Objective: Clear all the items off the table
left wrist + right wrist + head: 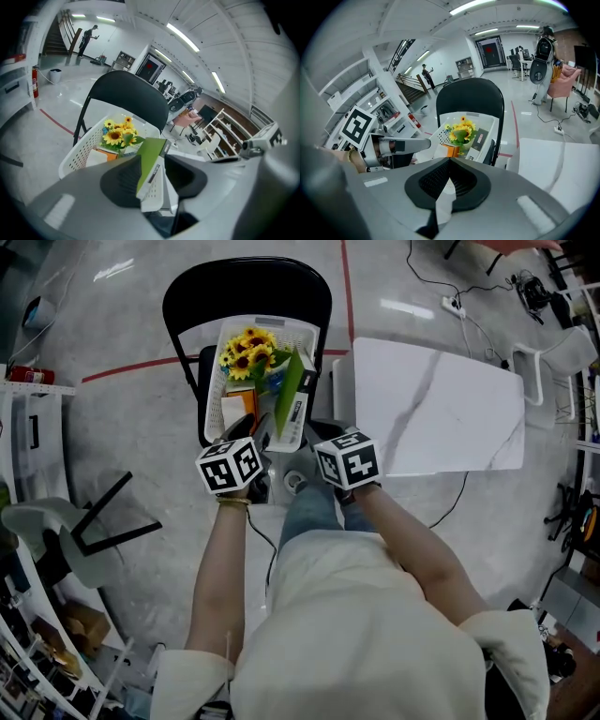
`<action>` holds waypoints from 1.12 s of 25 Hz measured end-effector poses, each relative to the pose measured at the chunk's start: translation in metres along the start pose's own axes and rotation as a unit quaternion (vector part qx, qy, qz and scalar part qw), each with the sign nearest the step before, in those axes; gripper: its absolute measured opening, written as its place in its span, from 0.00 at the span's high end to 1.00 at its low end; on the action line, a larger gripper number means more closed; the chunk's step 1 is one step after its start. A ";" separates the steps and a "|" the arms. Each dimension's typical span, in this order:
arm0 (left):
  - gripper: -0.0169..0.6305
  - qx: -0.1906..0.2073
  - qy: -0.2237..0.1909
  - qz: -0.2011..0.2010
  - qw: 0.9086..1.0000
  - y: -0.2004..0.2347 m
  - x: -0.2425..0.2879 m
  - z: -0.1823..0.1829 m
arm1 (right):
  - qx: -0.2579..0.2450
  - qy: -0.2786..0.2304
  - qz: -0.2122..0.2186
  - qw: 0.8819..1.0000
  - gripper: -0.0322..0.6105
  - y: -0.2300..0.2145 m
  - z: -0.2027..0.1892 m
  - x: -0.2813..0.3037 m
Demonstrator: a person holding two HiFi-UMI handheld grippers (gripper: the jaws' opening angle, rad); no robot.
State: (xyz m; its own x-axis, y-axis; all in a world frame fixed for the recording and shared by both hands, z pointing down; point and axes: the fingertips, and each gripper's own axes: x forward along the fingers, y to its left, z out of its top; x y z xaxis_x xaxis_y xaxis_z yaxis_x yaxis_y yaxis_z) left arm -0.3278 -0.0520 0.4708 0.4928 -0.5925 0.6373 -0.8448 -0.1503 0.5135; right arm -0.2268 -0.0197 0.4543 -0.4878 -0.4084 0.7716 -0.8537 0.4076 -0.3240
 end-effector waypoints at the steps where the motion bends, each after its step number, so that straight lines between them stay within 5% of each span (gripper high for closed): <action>1: 0.76 -0.002 -0.005 0.003 1.000 0.000 -0.003 0.001 | -0.001 0.000 0.001 1.000 0.95 0.001 0.001 0.000; 9: 0.95 -0.013 -0.036 0.023 0.999 -0.006 -0.019 0.008 | -0.011 -0.007 0.011 1.000 0.95 0.006 0.007 -0.001; 28: 0.96 0.033 -0.073 0.056 0.995 -0.051 -0.060 0.012 | -0.049 -0.045 0.040 0.997 0.95 0.022 0.020 -0.035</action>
State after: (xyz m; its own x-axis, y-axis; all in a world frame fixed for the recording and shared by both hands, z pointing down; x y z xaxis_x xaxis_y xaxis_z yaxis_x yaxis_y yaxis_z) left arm -0.3170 -0.0182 0.3997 0.3640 -0.7161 0.5956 -0.9068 -0.1264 0.4022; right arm -0.2319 -0.0128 0.4094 -0.5726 -0.4413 0.6909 -0.7912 0.5183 -0.3246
